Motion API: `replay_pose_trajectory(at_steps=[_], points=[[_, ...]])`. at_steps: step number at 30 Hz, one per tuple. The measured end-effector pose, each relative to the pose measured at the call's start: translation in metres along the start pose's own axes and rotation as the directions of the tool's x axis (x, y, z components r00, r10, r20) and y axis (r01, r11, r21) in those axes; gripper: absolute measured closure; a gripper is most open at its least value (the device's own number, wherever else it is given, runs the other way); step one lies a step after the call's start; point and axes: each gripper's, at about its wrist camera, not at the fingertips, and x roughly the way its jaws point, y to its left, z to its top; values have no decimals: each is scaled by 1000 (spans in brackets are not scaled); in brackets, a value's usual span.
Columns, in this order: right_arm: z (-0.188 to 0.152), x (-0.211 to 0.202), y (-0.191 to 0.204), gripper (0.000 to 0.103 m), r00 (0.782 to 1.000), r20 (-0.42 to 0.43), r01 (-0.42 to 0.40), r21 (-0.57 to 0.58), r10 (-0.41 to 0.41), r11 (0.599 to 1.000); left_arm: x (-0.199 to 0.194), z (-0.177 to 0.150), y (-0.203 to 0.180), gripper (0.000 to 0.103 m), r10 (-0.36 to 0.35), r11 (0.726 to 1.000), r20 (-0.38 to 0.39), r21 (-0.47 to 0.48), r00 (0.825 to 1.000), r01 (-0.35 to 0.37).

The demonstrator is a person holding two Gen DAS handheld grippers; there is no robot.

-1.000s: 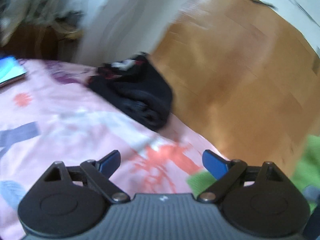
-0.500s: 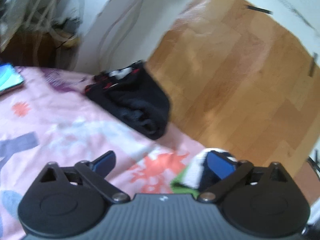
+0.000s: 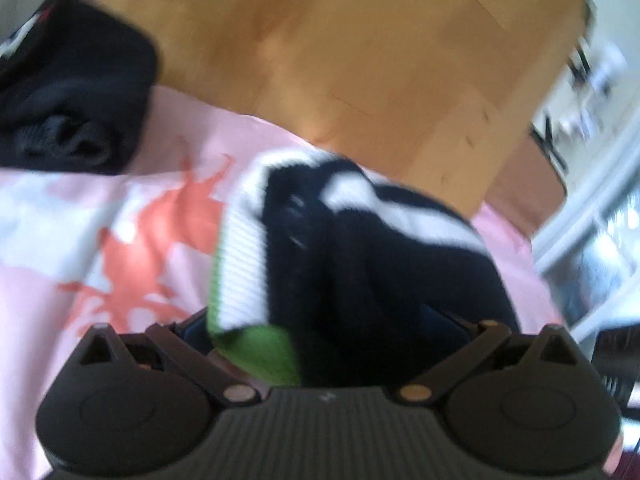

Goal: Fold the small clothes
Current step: 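Grasp the stacked navy and green sweaters with both grippers and lift them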

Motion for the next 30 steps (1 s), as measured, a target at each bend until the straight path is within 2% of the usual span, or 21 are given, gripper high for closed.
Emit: replay_pose_trajectory(at_steps=[1,2,4,6,8,12,15,17,18,20,21,22,23,24,25,26,28,30], points=[[0,2,2,17,1000,17,-12,-17,12,1000,3,-3,-5,1,-16,999,-3,28,1000,16],[1,7,7,18,1000,18,-2,-55,3,998,5,-5,-8,7,-15,999,7,37,1000,14],[9,13,13,27,1000,10,13,-89,-12,996,11,-4,-5,11,-25,999,19,26,1000,25],[22,15,8,44,999,12,-34,-88,35,996,16,5,0,17,-57,998,23,-30,998,58],[36,17,10,48,998,40,-42,-129,47,991,21,23,-5,25,-54,998,48,-32,997,55],[79,33,8,52,986,143,-59,-176,84,983,35,78,-30,30,6,999,156,35,988,-12],[126,55,-9,52,969,197,-123,-145,150,982,57,118,-38,30,70,996,237,41,969,-82],[157,81,-27,50,967,177,-165,-114,184,980,86,138,-30,30,114,992,237,23,965,-123],[166,96,-37,49,972,161,-157,-82,169,984,106,145,-22,30,140,990,210,5,968,-144],[174,129,-60,47,989,129,-64,-21,66,998,149,146,-4,31,207,978,118,-27,971,-205],[170,144,-71,44,994,113,17,-5,-16,1000,168,141,4,25,247,969,79,-32,966,-245],[169,155,-79,40,993,47,107,55,-109,993,174,133,12,18,238,971,104,-58,966,-233],[172,152,-79,38,994,64,83,56,-87,995,168,137,17,16,187,980,113,-95,976,-176],[172,149,-75,35,993,76,89,-9,-88,996,164,136,19,15,172,983,132,-92,976,-161],[169,150,-72,29,988,91,132,-72,-126,989,163,134,19,14,198,979,134,-84,971,-188],[169,152,-71,17,982,100,168,-67,-161,983,162,133,21,14,201,977,124,-97,972,-189],[168,155,-72,17,981,115,162,-64,-154,985,154,127,23,14,210,974,125,-111,970,-196],[166,156,-73,17,977,138,169,-50,-160,984,146,122,18,14,255,965,149,-103,955,-241]])
